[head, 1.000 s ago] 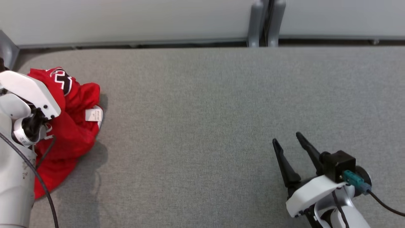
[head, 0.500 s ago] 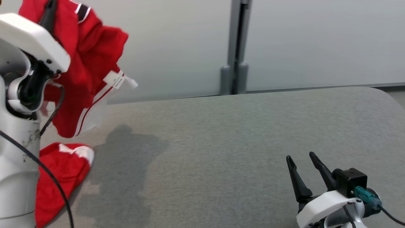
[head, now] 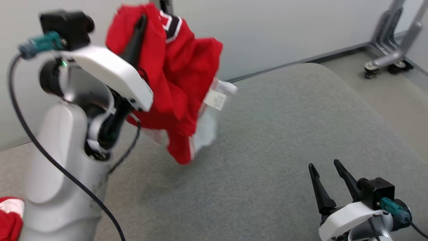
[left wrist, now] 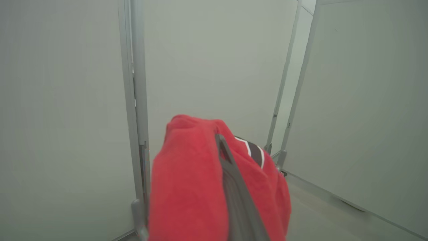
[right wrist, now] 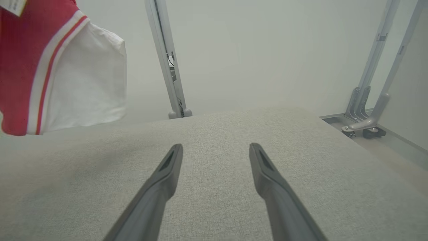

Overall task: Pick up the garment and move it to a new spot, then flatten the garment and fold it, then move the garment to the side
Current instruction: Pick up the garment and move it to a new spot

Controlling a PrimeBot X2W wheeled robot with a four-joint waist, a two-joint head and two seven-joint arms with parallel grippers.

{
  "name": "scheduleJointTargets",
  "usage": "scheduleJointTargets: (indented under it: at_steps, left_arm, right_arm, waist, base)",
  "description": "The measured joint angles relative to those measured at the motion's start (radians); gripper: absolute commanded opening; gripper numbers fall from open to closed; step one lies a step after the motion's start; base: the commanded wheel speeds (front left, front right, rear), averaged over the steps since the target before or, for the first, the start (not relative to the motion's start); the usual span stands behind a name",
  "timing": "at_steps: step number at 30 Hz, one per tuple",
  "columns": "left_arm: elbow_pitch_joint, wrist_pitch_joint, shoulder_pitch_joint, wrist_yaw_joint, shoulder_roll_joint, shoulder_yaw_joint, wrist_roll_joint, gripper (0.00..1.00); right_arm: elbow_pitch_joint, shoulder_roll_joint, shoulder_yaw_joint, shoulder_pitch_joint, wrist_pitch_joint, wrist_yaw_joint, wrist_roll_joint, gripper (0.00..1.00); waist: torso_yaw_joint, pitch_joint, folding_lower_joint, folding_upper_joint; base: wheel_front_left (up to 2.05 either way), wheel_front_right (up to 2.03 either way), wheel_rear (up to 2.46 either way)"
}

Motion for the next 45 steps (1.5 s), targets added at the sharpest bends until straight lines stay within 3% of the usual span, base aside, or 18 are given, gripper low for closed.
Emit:
scheduleJointTargets:
  at_steps: [8, 12, 13, 14, 19, 28, 33, 40, 45]
  left_arm:
    - [0.091, -0.073, 0.217, 0.052, -0.075, -0.032, -0.032, 0.00]
    - [0.213, -0.121, 0.312, 0.041, -0.090, -0.087, -0.023, 0.00]
    - [0.239, -0.146, 0.321, 0.037, -0.093, -0.104, -0.017, 0.61]
    - [0.266, -0.166, 0.327, 0.018, -0.094, -0.127, -0.001, 1.00]
    - [0.370, -0.314, 0.345, 0.003, -0.114, -0.168, -0.008, 1.00]
    - [0.313, -0.623, 0.425, -0.003, -0.118, -0.190, -0.016, 1.00]
    - [0.191, -0.662, 0.543, 0.008, -0.093, -0.122, 0.012, 1.00]
    - [0.027, -0.664, 0.724, 0.016, -0.075, 0.052, 0.123, 1.00]
    - [-0.027, -0.666, 0.807, -0.045, -0.056, 0.154, 0.218, 1.00]
  right_arm:
    - [-0.020, 0.000, 0.005, 0.010, 0.000, 0.000, 0.014, 1.00]
    - [-0.021, 0.000, 0.015, 0.001, -0.002, 0.000, 0.029, 1.00]
    - [-0.020, 0.000, 0.019, -0.001, -0.002, 0.000, 0.033, 1.00]
    - [-0.017, 0.000, 0.021, -0.003, -0.003, 0.000, 0.034, 1.00]
    - [-0.008, 0.001, 0.032, -0.011, -0.008, 0.000, 0.042, 1.00]
    - [-0.001, 0.000, -0.017, 0.008, -0.009, 0.000, 0.033, 1.00]
    - [0.002, 0.001, -0.036, 0.027, -0.012, 0.000, 0.043, 1.00]
    - [0.007, 0.000, -0.085, 0.048, -0.019, 0.000, 0.043, 1.00]
    - [0.004, 0.000, -0.123, 0.059, -0.021, 0.000, 0.042, 1.00]
  waist:
    - [-0.072, 0.068, 0.0000, 0.0000]
    - [-0.068, 0.090, 0.0000, 0.0000]
    - [-0.062, 0.091, 0.0000, 0.0000]
    - [-0.055, 0.092, 0.0000, 0.0000]
    - [-0.018, 0.093, 0.0000, 0.0000]
    - [0.080, 0.058, 0.0000, 0.0000]
    - [0.143, 0.035, 0.0000, 0.0000]
    - [0.228, 0.000, 0.0000, 0.0000]
    - [0.279, -0.026, 0.0000, 0.0000]
  base:
    - [0.00, 0.00, 0.00]
    - [0.00, 0.00, 0.00]
    - [0.00, 0.00, 0.00]
    - [0.00, 0.00, 0.00]
    - [0.00, 0.00, 0.00]
    - [0.00, 0.00, 0.00]
    - [0.00, 0.00, 0.00]
    - [0.00, 0.00, 0.00]
    - [0.00, 0.00, 0.00]
